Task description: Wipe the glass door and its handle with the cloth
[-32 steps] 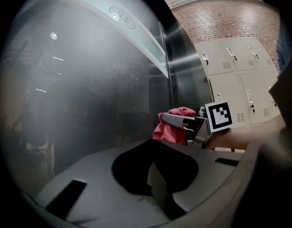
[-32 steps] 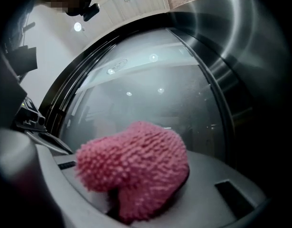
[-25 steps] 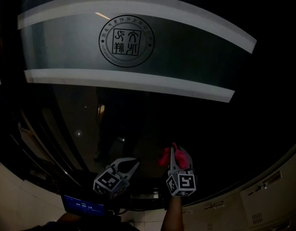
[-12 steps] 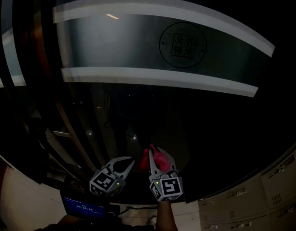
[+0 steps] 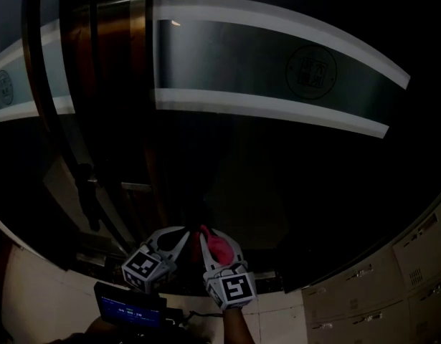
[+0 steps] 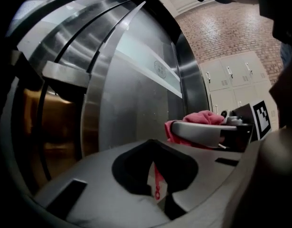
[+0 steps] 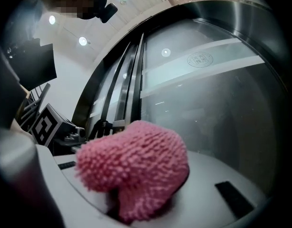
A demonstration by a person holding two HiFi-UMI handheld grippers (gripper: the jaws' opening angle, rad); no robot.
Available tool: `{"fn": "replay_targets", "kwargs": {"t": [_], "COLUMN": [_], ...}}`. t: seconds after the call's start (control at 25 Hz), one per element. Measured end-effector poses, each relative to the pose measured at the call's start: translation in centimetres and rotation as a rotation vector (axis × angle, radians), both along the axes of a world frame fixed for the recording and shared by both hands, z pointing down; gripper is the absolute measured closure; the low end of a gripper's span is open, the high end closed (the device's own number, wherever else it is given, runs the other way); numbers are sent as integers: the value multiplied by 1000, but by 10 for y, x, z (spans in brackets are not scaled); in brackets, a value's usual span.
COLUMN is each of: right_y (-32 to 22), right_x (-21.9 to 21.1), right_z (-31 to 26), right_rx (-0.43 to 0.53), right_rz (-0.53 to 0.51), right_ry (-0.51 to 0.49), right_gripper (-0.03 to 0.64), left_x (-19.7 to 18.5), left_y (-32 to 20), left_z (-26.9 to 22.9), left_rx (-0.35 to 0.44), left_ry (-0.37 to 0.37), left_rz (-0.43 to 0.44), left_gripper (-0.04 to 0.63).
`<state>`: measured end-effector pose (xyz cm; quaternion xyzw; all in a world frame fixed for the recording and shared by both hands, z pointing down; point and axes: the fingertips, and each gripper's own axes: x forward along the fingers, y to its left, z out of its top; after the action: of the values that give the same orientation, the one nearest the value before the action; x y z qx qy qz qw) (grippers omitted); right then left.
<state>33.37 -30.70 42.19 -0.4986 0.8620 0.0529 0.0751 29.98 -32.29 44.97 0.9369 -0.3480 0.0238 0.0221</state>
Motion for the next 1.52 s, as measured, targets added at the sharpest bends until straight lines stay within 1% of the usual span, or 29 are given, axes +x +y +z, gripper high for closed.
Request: {"fn": "replay_targets", "kwargs": {"t": [0.16, 0.32, 0.48, 0.6, 0.72, 0.88, 1.04, 1.2, 1.4, 1.52], "right_y": [25, 63, 93, 113, 127, 137, 142, 147, 144, 132], "right_x": [-44, -92, -132, -162, -186, -216, -246, -274, -292, -293], "right_z": [-10, -21, -28, -32, -37, -39, -38, -35, -35, -46], "right_rx": [15, 46, 54, 51, 54, 59, 55, 42, 64, 103], "right_rz": [-72, -158, -223, -260, -280, -271, -238, -215, -166, -135], "right_ry": [10, -4, -35, -35, -34, -19, -11, 12, 28, 25], "right_gripper": [558, 558, 558, 558, 558, 558, 558, 558, 558, 558], "left_x": [-37, -94, -138, -168, -193, -224, -249, -267, -282, -290], "left_y": [23, 51, 86, 106, 119, 130, 137, 138, 135, 129], "left_z": [-7, 6, 1, -5, -13, -20, -27, -32, -36, -42], "left_rx": [6, 25, 25, 26, 29, 41, 66, 75, 99, 94], "left_ry": [-1, -55, -69, -64, -39, -23, -30, 2, -5, 7], "left_rz": [-51, -147, -221, -259, -278, -268, -224, -180, -138, -99], "left_gripper": [591, 591, 591, 591, 591, 591, 591, 591, 591, 591]}}
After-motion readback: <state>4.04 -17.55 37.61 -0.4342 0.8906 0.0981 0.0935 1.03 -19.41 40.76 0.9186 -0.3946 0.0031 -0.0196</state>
